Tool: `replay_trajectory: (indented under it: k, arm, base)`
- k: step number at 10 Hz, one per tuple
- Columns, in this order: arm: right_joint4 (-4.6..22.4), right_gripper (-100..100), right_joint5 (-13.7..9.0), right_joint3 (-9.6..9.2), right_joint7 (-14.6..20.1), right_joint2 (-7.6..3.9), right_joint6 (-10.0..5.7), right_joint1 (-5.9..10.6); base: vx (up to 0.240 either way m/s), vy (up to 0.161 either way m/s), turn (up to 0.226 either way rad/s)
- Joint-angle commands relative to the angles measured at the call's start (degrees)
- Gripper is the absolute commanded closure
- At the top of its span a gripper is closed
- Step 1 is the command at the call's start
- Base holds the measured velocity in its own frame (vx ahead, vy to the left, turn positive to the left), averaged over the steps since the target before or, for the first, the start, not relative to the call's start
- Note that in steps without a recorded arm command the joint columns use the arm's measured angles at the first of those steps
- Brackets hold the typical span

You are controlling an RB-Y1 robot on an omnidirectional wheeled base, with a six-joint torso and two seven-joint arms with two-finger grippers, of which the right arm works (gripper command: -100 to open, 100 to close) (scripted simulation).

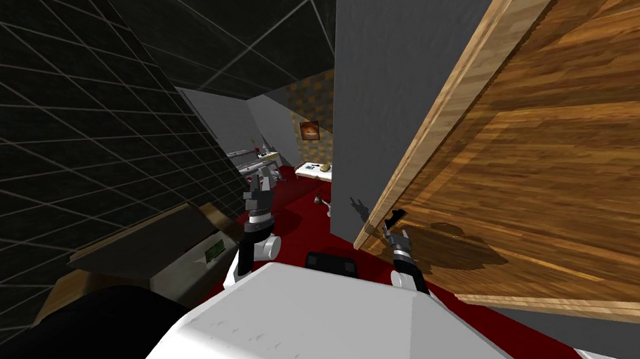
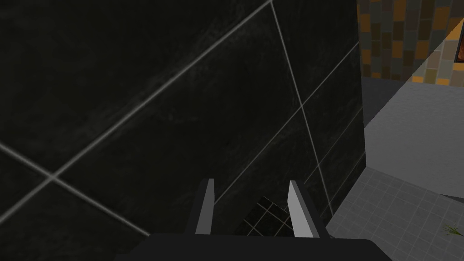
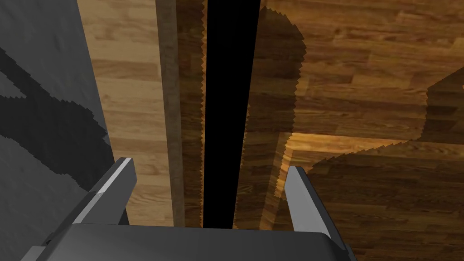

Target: Pull the door open

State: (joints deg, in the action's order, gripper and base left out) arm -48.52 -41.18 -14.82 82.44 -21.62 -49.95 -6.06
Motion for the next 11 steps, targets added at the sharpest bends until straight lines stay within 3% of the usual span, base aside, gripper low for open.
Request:
replay_trajectory:
  k: [1, 3, 4, 9, 11]
  arm:
    - [0.8, -100, -0.1, 0.33, 0.2, 0.13, -0.37, 0.26]
    - [1.0, -100, -0.1, 0.34, 0.2, 0.16, -0.47, 0.31]
    - [1.0, 100, -0.1, 0.34, 0.2, 0.16, -0.47, 0.31]
    - [1.0, 100, -0.1, 0.34, 0.2, 0.16, -0.47, 0.31]
    - [0.5, 100, 0.6, -1.17, 1.7, -0.92, -0.90, -0.35]
  base:
    - [0.187, -0.130, 0.061]
    - [0.140, -0.051, 0.020]
    - [-0.032, 0.014, 0.013]
    - [-0.010, 0.003, 0.002]
    - [-0.157, -0.023, 0.100]
